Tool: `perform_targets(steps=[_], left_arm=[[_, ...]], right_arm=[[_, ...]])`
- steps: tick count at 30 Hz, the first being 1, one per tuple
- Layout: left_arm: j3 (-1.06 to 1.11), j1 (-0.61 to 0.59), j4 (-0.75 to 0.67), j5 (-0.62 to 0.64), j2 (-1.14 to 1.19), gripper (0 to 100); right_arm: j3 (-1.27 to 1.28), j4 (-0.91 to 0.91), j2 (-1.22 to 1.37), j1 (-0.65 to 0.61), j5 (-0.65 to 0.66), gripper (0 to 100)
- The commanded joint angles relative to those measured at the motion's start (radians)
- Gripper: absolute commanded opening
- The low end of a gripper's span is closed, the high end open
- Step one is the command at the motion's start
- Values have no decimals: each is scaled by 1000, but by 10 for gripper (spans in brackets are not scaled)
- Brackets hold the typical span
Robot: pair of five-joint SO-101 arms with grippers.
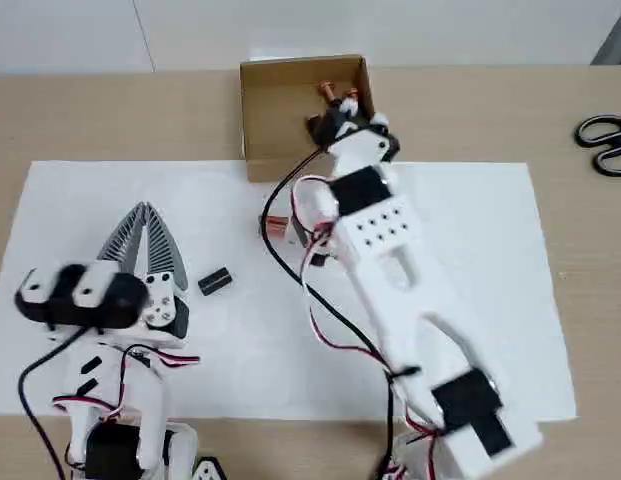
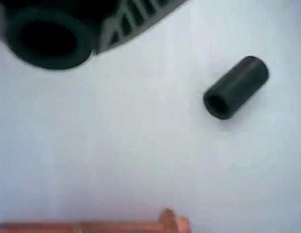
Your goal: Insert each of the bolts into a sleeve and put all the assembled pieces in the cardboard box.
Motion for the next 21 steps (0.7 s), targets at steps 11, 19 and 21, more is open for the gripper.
perform_targets(steps=[11, 19, 21], left_arm=[[-114, 97, 212, 150, -3, 6], [-177, 121, 387, 150, -2, 6], [-179, 121, 385, 150, -2, 6]], right_arm=[[75, -147, -443, 137, 72, 4], [483, -360, -757, 182, 213, 4], [624, -469, -825, 200, 238, 4]])
